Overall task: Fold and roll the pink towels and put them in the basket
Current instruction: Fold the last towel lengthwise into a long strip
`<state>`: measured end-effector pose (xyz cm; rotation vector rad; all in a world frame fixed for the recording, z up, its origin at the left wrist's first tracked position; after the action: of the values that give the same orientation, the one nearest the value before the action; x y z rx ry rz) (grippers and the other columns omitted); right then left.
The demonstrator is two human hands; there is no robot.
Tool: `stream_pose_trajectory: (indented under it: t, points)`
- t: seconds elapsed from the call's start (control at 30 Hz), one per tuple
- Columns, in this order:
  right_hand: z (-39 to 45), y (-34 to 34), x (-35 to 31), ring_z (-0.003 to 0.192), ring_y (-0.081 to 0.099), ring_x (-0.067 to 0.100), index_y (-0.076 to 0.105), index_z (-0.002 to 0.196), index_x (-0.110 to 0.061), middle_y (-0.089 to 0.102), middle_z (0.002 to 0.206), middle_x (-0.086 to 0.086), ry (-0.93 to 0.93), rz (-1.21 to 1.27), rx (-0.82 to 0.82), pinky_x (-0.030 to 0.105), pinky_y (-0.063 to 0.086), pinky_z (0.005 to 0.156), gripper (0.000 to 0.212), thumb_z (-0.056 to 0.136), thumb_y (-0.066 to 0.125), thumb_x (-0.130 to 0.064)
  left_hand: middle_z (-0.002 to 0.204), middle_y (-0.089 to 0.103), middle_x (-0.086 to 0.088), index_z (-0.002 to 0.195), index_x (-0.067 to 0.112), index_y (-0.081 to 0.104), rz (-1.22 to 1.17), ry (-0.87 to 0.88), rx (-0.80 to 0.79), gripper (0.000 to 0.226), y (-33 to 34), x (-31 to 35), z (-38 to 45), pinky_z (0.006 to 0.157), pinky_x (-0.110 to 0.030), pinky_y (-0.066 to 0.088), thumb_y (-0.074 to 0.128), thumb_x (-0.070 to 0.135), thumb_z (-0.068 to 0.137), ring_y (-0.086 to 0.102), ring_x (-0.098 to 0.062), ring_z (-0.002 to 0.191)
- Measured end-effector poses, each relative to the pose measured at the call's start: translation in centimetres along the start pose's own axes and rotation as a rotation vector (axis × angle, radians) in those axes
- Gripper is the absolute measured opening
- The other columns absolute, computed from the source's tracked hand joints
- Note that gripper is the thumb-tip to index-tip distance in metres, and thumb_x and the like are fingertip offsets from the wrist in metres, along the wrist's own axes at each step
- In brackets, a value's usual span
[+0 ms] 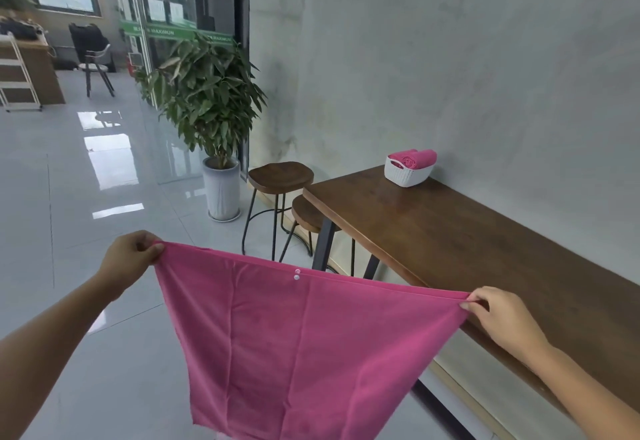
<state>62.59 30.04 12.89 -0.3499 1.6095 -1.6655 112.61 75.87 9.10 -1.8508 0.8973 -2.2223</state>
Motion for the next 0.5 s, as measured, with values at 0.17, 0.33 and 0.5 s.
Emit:
stream_pose_trajectory:
  t: [0.17, 0.33, 0.5]
  points:
    - [0.3, -0.1, -0.6, 0.068, 0.058, 0.011, 0.064, 0.064, -0.022, 0.062, 0.070, -0.007, 0.016, -0.034, 0.054, 0.039, 0.048, 0.065, 0.029, 0.092, 0.070, -0.023, 0.085, 0.070, -0.016, 0.090, 0.003, 0.072, -0.166, -0.041, 0.107, 0.006, 0.4, 0.9, 0.8, 0.090, -0.047, 0.051, 0.067, 0.005, 0.092, 0.064, -0.029, 0.083]
    - [0.1, 0.3, 1.7, 0.054, 0.058, 0.015, 0.054, 0.051, -0.017, 0.059, 0.054, 0.000, 0.063, -0.103, -0.108, 0.034, 0.043, 0.056, 0.045, 0.090, 0.073, -0.027, 0.084, 0.071, -0.016, 0.089, 0.000, 0.073, -0.103, 0.015, -0.085, 0.003, 1.4, 2.2, 0.3, 0.075, -0.029, 0.049, 0.070, 0.002, 0.090, 0.064, -0.023, 0.077]
    - [-1.1, 0.4, 2.5, 0.063, 0.061, 0.015, 0.061, 0.055, -0.018, 0.062, 0.061, -0.001, 0.057, -0.030, -0.074, 0.038, 0.048, 0.066, 0.038, 0.092, 0.071, -0.020, 0.084, 0.068, -0.018, 0.085, 0.005, 0.070, -0.151, 0.023, -0.018, 0.007, 1.2, 2.0, 0.7, 0.080, -0.035, 0.047, 0.069, 0.000, 0.091, 0.061, -0.026, 0.080]
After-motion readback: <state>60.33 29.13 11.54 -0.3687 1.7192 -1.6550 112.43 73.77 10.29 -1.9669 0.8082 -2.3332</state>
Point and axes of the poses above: each hand's wrist, its own z-axis towards the middle knuckle, its own y-axis out of the palm, x = y × z, the point moved 4 cm from there along z, towards the middle knuckle
